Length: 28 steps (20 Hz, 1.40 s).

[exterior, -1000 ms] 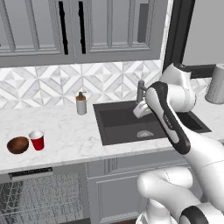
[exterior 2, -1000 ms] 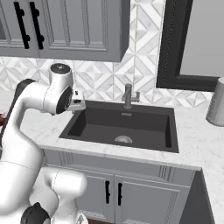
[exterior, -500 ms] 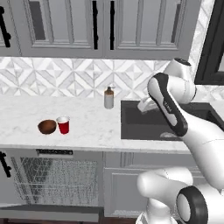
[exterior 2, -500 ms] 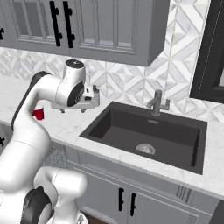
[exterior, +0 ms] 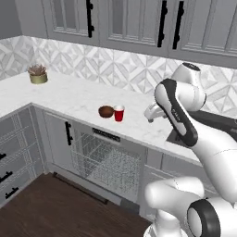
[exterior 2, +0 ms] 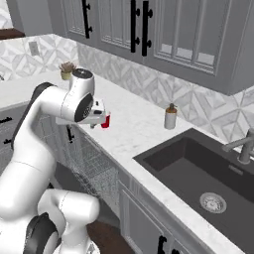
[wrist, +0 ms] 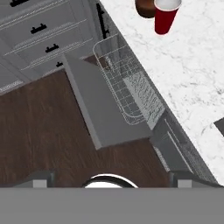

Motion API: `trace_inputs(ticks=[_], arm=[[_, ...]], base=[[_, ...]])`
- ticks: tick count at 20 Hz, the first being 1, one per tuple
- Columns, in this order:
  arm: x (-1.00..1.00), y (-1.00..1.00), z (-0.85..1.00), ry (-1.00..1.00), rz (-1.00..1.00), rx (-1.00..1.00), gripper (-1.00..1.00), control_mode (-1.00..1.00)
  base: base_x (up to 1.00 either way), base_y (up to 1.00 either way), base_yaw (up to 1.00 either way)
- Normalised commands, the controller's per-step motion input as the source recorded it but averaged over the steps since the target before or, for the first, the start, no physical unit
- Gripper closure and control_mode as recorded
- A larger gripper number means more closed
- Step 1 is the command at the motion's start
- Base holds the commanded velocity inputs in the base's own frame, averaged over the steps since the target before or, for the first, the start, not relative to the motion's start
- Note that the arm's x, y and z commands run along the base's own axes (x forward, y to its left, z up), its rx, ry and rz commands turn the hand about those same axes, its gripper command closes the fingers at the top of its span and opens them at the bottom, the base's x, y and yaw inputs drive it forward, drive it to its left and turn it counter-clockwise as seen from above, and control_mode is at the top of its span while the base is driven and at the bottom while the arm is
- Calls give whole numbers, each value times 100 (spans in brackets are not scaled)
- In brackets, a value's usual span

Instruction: Pick up the cup and bowl from the counter, place them in the dishwasher, and close the dishwasher door.

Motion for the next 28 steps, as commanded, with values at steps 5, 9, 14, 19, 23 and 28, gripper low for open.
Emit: trace_inputs(ticks=[5,9,14,19,23,28], arm=[[0,0,0,0,0,0,-100,100],[0,0,0,0,0,0,-100,100],[0,0,0,0,0,0,-100,100],[0,0,0,0,0,0,-100,100],[0,0,0,0,0,0,-100,100],[0,0,0,0,0,0,-100,100]], base=[[-53,-75,38],[84,-24,15],[80,-49,22],[30,-9,27],[6,0,32],[23,-2,37]])
